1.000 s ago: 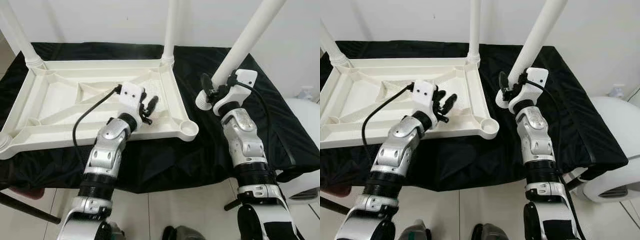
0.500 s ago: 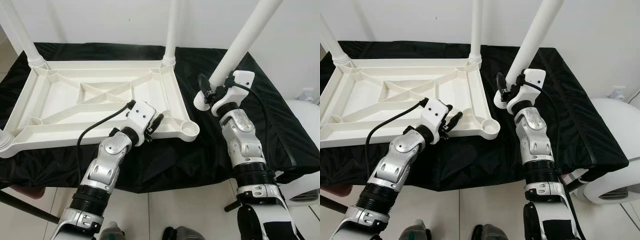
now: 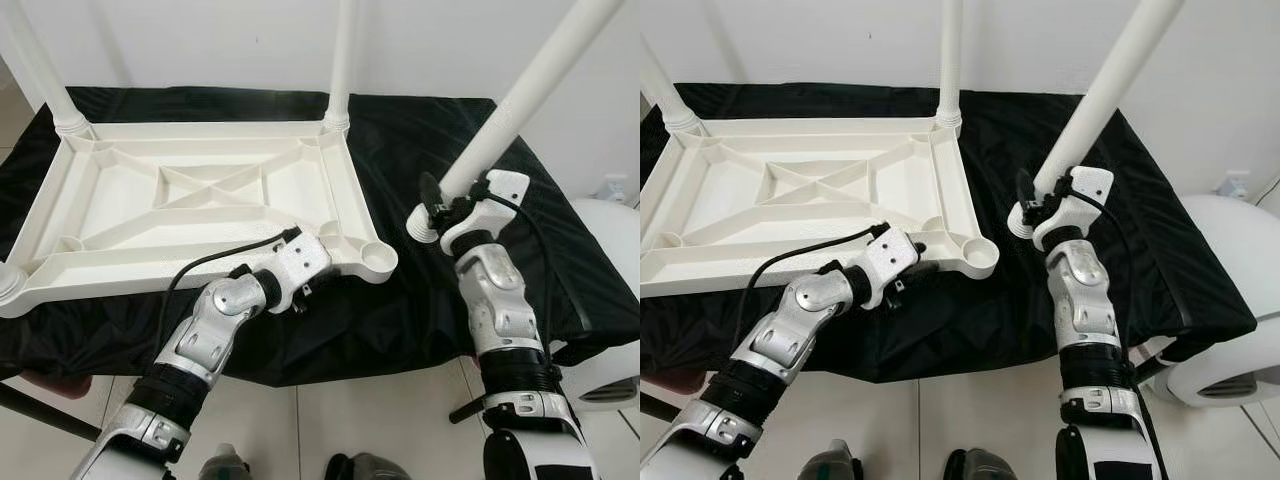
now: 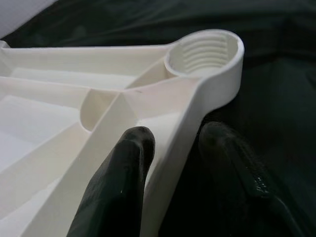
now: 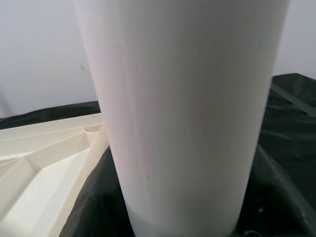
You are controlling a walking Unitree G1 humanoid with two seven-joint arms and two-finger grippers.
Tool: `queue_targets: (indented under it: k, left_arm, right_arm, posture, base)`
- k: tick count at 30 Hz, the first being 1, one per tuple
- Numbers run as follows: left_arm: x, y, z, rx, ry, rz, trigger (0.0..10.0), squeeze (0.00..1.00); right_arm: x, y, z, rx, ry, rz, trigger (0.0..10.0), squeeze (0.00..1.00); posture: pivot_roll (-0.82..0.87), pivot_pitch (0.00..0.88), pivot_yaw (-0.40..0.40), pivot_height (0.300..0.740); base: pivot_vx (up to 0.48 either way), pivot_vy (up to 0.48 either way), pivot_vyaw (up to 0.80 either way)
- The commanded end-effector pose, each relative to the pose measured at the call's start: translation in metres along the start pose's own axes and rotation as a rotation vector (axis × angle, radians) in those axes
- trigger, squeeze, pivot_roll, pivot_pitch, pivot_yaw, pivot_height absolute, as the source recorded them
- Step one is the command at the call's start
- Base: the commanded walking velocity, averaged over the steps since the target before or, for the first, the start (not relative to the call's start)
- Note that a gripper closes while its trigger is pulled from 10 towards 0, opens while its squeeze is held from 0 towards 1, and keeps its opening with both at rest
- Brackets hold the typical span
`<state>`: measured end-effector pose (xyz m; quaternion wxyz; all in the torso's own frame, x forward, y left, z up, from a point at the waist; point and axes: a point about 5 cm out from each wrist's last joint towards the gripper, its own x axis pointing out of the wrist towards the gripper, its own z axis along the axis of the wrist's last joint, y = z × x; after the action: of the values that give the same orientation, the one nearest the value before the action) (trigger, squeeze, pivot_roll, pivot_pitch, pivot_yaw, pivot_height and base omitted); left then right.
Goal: Building children table
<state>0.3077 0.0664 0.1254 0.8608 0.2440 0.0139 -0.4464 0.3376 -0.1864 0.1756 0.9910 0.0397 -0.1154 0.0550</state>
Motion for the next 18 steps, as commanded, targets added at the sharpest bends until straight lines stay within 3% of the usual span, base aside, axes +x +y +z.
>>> queue_targets:
  k: [1,11,18]
  left_arm:
    - [0.004,0.001,-0.005,0.026,0.041,-0.015,10.0,0.00]
    - [0.011,0.020,-0.012,0.044,0.121,0.045,10.0,0.00]
    - [0.013,0.026,-0.016,0.058,0.169,0.001,10.0,0.00]
  right_arm:
    - [-0.001,-0.004,0.006,-0.003,-0.031,-0.013,10.0,0.00]
    - [-0.001,-0.005,0.007,-0.005,-0.041,-0.024,10.0,0.00]
    - [-0.001,-0.005,0.009,-0.007,-0.047,-0.026,10.0,0.00]
  posture:
    - [0.01,0.035,-0.033,0.740]
    - [0.01,0.033,-0.025,0.740]
    - [0.00,0.031,-0.020,0.740]
  base:
    - [0.000,0.000,0.00]
    - [0.000,0.000,0.00]
    - [0.000,0.000,0.00]
